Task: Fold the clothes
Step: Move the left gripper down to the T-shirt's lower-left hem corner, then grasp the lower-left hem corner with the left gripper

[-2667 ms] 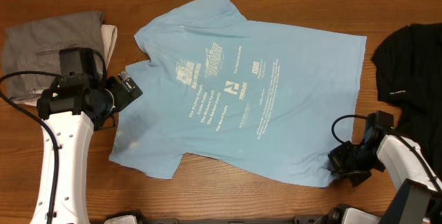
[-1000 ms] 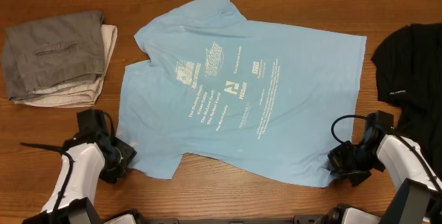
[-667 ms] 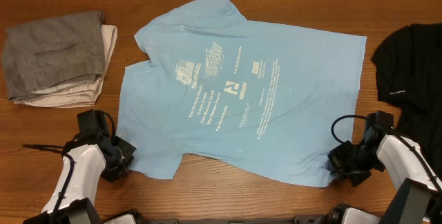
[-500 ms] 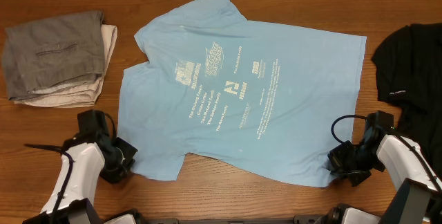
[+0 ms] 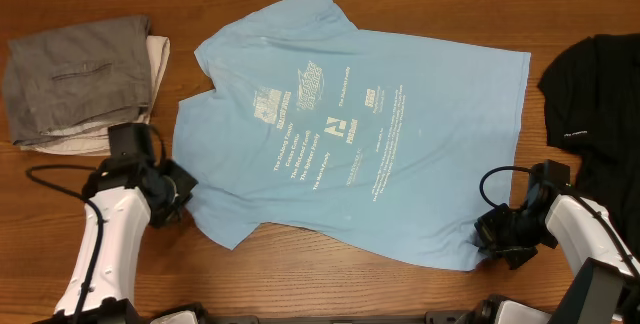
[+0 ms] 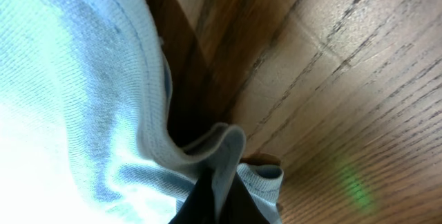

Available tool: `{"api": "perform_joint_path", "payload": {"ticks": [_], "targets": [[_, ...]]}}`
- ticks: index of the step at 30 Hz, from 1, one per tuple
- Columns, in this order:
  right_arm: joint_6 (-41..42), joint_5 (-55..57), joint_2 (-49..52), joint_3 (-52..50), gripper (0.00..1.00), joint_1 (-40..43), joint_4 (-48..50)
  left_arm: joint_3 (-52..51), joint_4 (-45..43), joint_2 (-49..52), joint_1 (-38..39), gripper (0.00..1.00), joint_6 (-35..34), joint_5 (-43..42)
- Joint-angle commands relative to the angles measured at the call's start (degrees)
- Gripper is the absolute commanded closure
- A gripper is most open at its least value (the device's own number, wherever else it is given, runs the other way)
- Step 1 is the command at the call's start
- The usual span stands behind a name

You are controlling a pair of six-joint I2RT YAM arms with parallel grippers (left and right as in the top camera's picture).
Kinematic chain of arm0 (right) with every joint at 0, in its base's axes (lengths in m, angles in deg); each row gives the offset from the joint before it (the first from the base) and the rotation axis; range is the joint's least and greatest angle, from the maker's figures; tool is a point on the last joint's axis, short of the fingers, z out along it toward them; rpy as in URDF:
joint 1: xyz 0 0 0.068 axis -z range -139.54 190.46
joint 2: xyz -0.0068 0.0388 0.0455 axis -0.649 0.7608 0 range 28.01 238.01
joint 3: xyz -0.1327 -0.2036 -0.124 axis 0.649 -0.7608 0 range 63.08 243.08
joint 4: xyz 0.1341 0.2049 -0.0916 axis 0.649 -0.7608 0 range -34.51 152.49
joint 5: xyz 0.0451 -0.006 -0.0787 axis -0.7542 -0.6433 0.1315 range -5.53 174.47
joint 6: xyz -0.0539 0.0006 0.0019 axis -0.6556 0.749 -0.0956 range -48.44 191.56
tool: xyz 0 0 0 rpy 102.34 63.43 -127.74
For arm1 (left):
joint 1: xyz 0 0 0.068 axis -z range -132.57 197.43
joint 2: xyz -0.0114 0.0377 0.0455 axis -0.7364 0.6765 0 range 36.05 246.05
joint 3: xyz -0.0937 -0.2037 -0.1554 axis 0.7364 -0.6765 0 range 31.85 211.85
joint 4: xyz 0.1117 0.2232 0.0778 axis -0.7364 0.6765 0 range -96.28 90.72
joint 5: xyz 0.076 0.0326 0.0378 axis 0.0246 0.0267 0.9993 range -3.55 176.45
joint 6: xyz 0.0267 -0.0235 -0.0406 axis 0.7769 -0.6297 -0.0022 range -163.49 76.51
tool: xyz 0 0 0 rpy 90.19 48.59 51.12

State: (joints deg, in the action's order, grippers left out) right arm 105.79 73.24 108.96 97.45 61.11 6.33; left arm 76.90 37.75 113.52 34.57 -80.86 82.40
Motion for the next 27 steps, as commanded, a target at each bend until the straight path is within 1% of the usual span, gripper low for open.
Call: {"api": "perform_joint_path", "payload": {"ticks": [1,9,15,18,21,24,27], "targets": [[-0.2,-0.2,0.2,-0.4,0.95,0.1,0.5,0.9,-2.9,0.2,3.6,0.93,-0.4,0.2],[-0.2,-0.2,0.2,-0.4,0.95,0.1,0.5,0.9,-8.2,1.8,9.3,0.87,-1.7,3.0],[-0.2,0.0,0.2,-0.4,0.95,0.1,0.9,0.9,-14.2,6.8,11.4,0.81,-1.6,3.3],[-0.2,0.0,0.2,-0.4,0.95,0.1,1.0,0.9,-18.4,10.0,11.4,0.78,-1.4,1.5],[-0.2,0.0,0.2,-0.4,0.95,0.1,0.6,1.6,-21.6,12.2,11.4,0.77,1.0,-2.9],[-0.2,0.0,0.2,-0.4,0.95,0.1,0.5,5.4,-20.4,12.7,11.5,0.77,4.6,-6.6],[-0.2,0.0,0.2,-0.4,0.95,0.1,0.6,13.0,-13.0,12.7,11.8,0.78,7.4,-6.0]]}}
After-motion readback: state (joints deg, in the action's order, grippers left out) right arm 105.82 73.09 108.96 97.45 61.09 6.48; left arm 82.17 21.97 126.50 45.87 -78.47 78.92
